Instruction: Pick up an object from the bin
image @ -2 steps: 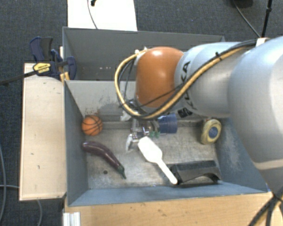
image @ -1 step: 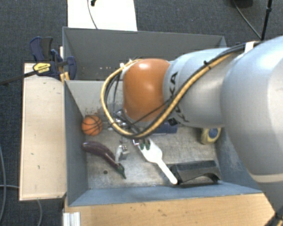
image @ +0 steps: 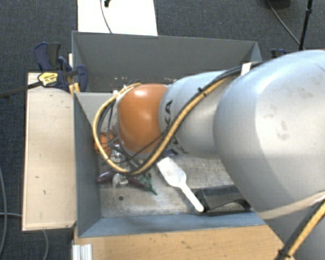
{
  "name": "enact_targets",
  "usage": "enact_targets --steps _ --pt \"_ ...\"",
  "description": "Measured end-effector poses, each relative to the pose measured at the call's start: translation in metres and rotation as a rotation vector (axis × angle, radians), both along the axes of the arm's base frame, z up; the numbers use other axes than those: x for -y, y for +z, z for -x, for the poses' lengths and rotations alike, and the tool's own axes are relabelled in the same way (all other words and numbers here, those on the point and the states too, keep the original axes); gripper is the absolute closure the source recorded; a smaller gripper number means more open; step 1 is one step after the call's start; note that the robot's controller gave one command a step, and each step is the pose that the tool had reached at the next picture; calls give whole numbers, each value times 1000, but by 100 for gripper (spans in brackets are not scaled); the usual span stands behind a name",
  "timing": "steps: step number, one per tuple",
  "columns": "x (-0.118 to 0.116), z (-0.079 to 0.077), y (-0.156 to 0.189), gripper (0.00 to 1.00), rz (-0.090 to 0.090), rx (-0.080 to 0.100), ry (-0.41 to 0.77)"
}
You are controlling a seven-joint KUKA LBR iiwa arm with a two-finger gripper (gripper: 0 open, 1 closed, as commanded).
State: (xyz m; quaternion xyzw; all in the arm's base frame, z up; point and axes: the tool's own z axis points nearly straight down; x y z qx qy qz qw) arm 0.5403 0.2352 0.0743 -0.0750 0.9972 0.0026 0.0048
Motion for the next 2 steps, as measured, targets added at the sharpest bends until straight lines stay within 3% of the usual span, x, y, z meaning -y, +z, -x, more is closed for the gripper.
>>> enact_targets --steps 1,2 --pt "0 0 0 100 0 0 -1" --pt "5 14 203 100 6 -9 12"
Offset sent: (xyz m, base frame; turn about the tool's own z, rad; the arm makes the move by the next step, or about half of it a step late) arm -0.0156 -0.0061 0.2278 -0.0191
